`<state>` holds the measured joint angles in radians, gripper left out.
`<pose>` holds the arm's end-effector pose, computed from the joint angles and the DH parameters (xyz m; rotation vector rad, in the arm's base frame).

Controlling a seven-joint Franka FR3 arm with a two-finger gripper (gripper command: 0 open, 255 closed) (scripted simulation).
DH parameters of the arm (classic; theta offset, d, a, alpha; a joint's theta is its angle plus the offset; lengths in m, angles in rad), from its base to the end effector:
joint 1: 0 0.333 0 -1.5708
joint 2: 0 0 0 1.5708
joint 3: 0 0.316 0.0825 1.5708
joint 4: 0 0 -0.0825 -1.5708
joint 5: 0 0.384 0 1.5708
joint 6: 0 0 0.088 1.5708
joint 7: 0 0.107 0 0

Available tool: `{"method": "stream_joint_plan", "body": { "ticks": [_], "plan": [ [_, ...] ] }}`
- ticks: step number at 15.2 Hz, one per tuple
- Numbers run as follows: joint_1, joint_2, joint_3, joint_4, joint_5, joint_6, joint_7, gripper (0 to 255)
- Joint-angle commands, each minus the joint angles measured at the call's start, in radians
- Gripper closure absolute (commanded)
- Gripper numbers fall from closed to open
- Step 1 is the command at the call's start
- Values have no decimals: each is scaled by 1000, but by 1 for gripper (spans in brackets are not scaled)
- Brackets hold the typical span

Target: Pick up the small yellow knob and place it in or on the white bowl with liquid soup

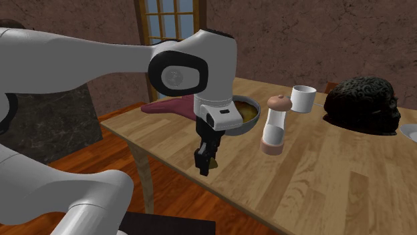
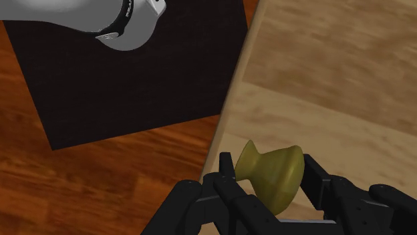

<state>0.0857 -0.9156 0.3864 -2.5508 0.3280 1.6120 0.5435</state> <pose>0.2370 0.1781 0.5155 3.1145 -0.3864 -0.0948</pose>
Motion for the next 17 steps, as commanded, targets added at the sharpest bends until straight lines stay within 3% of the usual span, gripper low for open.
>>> {"method": "stream_joint_plan", "body": {
  "ticks": [1, 17],
  "plan": [
    [0, 0, 0, -1, 0, 0, 0, 255],
    [-20, 43, -43, 207, -43, -165, 15, 255]
  ]
}}
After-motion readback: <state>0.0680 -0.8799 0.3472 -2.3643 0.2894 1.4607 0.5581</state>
